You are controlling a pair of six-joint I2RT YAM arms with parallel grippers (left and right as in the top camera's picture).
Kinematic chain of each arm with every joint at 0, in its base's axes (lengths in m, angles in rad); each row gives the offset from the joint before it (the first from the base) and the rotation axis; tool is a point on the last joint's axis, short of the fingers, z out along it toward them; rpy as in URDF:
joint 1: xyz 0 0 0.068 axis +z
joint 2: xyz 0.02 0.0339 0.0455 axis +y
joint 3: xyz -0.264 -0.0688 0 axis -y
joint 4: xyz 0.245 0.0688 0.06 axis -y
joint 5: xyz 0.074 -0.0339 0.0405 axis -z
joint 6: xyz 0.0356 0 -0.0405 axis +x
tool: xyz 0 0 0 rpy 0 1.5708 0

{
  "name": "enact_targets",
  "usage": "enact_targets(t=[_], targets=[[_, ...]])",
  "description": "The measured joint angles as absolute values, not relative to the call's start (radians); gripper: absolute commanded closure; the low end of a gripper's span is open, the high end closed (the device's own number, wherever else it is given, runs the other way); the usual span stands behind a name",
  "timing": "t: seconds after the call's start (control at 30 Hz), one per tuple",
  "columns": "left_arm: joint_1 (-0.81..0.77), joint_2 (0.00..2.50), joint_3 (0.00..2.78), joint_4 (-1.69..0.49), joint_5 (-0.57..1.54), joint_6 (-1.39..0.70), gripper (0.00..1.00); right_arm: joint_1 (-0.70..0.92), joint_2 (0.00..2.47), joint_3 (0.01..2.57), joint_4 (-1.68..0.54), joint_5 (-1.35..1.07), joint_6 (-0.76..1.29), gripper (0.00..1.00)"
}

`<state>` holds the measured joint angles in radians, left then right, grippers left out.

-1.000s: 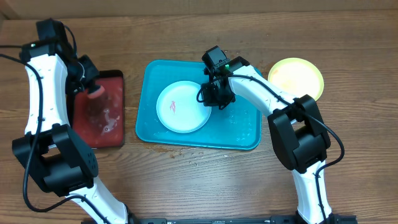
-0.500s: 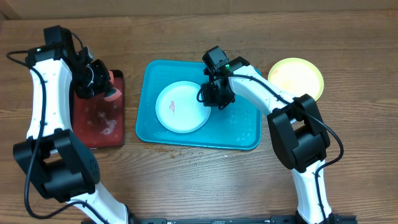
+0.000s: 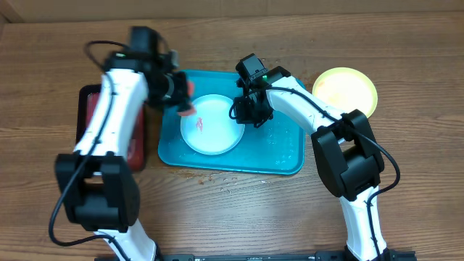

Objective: Clean dirty plates on tray and stack at the side
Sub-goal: 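Bring the left-held sponge onto the white plate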

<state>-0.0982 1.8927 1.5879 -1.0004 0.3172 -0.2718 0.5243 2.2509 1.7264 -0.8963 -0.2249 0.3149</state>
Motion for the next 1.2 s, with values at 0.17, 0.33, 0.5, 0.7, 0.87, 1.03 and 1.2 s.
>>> enact_targets(t=[0.17,0.33,0.5,0.7,0.87,1.03,1.2], targets=[[-0.196,1.893,1.49,-0.873,0.248,-0.367,0.96,0.524,2.251,1.726,-0.894,-0.226,0.346,0.96],[-0.267,1.894,1.396,-0.73,0.213,-0.403,0.96,0.525,2.252,1.726,-0.891,-0.228,0.372,0.96],[-0.313,1.895,1.342,-0.646,0.177,-0.418,0.95,0.525,2.253,1.726,-0.891,-0.229,0.382,0.96],[-0.319,1.895,1.328,-0.629,0.115,-0.42,0.95,0.525,2.253,1.726,-0.891,-0.229,0.386,0.96],[-0.319,1.895,1.306,-0.548,0.091,-0.42,0.94,0.525,2.253,1.726,-0.891,-0.229,0.388,0.96],[-0.319,1.895,1.266,-0.515,0.085,-0.425,0.92,0.525,2.253,1.726,-0.891,-0.229,0.389,0.96],[-0.319,1.907,1.25,-0.515,0.084,-0.443,0.85,0.525,2.253,1.726,-0.891,-0.229,0.389,0.96]])
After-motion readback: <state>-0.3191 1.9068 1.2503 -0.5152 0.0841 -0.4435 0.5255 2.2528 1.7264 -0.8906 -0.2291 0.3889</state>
